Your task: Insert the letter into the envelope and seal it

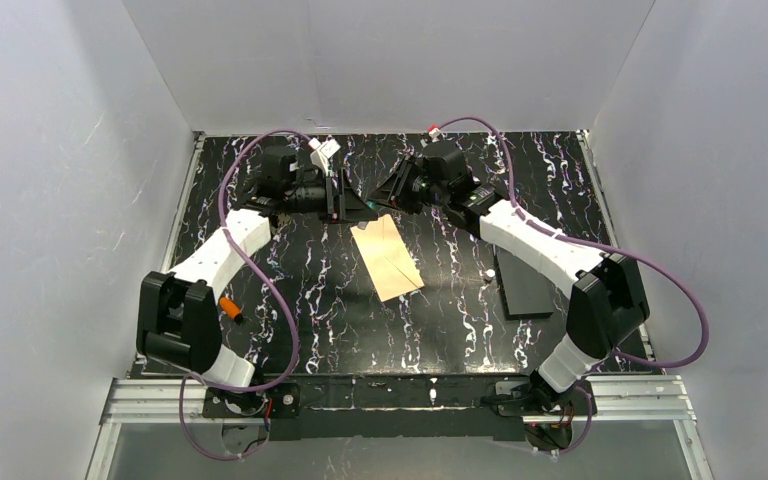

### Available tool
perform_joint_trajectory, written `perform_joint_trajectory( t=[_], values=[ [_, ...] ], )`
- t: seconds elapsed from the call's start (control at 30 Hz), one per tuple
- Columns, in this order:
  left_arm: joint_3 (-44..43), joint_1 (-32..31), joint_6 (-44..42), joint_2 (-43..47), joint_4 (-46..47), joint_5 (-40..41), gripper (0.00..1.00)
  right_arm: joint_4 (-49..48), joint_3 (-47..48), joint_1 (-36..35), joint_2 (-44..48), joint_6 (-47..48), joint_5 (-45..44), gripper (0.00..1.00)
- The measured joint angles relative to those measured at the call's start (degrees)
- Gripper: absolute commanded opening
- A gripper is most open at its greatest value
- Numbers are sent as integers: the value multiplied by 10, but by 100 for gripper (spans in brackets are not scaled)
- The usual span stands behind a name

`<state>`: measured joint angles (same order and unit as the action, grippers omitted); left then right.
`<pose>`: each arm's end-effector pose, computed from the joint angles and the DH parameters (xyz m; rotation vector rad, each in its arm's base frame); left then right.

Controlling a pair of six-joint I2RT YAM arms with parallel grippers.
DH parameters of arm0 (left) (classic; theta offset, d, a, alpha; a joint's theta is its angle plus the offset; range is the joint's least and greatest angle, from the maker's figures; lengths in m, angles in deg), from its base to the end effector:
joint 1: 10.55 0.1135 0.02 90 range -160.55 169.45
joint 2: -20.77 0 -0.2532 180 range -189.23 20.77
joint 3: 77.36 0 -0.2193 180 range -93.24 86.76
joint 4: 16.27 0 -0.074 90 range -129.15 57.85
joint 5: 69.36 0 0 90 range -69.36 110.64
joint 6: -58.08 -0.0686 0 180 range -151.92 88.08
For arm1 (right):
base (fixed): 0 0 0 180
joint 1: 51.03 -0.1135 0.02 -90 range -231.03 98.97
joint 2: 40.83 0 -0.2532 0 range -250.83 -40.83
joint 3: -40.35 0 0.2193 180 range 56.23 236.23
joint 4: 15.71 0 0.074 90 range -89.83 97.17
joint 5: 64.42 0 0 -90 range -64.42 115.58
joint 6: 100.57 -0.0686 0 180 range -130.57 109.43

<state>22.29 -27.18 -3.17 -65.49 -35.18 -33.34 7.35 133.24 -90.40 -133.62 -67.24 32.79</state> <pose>0.2959 -0.1463 0.2956 0.4359 2.0551 -1.4313 0.2902 0.2492 0.3114 0.2376 2.1655 1.1635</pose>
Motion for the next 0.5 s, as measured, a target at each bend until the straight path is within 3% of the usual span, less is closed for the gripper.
perform_joint_trajectory(
  t=[0.1, 0.2, 0.27, 0.37, 0.5],
  values=[
    [-7, 0, 7, -5, 2, 2, 47, -10, -2, 0, 1, 28, 14, 1],
    [-7, 0, 11, -17, 5, 4, 45, -30, -6, 0, 2, 45, 30, 1],
    [-7, 0, 14, -25, 6, 6, 32, -41, -10, 0, 3, 50, 41, 1],
    [-7, 0, 24, -33, 12, -3, 2, -50, -11, 0, 3, 61, 49, 1],
    [-14, -6, 33, -33, 26, -22, 0, -71, -21, 10, 6, 67, 74, 1]
  ],
)
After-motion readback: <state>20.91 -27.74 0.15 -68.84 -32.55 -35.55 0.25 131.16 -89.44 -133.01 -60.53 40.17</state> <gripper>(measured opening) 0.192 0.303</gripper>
